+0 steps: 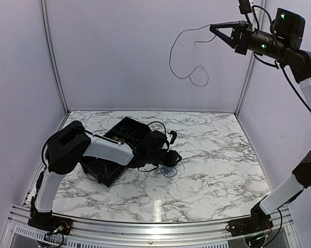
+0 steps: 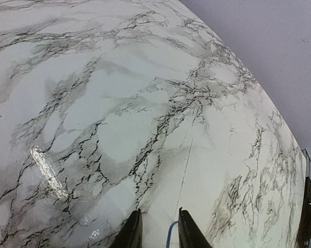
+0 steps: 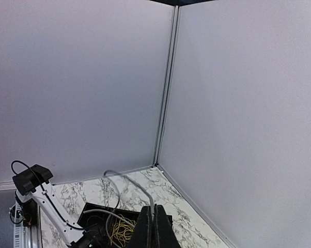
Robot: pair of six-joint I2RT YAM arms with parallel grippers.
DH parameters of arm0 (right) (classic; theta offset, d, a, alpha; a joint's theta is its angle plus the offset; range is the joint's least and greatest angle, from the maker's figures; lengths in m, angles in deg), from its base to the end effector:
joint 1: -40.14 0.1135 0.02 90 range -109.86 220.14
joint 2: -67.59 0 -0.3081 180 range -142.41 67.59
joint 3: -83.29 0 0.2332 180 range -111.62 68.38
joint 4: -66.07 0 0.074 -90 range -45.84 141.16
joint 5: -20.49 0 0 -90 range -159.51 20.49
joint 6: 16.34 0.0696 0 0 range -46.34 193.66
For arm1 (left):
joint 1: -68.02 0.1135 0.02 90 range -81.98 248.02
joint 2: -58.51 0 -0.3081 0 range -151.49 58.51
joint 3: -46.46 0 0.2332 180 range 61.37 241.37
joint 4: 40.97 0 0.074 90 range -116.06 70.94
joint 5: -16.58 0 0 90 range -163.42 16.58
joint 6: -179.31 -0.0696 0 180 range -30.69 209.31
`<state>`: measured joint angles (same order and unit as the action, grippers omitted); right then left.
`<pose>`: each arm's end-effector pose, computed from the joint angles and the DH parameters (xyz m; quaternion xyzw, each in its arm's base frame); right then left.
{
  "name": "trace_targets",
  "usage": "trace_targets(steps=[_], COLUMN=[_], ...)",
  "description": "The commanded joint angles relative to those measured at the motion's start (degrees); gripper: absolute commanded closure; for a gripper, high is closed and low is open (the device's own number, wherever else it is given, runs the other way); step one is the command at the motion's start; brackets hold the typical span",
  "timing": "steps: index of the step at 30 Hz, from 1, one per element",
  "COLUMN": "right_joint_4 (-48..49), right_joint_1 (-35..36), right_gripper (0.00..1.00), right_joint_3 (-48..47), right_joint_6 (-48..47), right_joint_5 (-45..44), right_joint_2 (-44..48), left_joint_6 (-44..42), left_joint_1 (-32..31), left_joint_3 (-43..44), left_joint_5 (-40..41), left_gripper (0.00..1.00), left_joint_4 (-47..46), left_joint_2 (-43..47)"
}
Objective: Untangle the cables
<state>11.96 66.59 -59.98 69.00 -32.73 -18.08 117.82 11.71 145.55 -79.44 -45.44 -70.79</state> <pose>0.2063 0.1492 0.6255 -0.3957 0.5648 0.3429 0.6378 0.2966 -0.4581 0.1724 0.2303 0.8142 -0.3910 0.3621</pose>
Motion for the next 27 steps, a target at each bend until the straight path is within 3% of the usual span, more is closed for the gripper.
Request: trace_targets(steps=[1, 10, 15, 21, 27], right_joint_4=[1.7, 8.2, 11.3, 13.2, 14.4], right_joint_1=[-0.9, -1.1, -1.2, -1.1, -1.1], right_gripper=[1.0, 1.0, 1.0, 1.0, 1.0], right_joint_3=[5.2, 17.3, 25.6, 32.2, 36.3], right_joint_6=[-0.1, 0.2, -0.2, -1.0, -0.9], right_joint_5=[-0.8, -2.1, -1.9, -1.8, -1.1], right_joint_2=[0.3, 4.7, 7.4, 8.9, 9.7], left_joint_6=[0.5, -0.3, -1.5, -4.2, -11.7], left_joint_1=[0.2, 0.3, 0.0, -0.3, -0.3], left_joint_3=[-0.8, -7.6, -12.6, -16.4, -15.9], left_joint_5=[-2.5, 1.3, 3.6, 12.2, 16.5], left_gripper=[0.71, 0.52, 0.49, 0.46, 0.44], left_joint_4=[-2.7, -2.7, -1.8, 12.0, 20.0], left_joint_2=[2.3, 13.4, 23.4, 37.2, 43.4])
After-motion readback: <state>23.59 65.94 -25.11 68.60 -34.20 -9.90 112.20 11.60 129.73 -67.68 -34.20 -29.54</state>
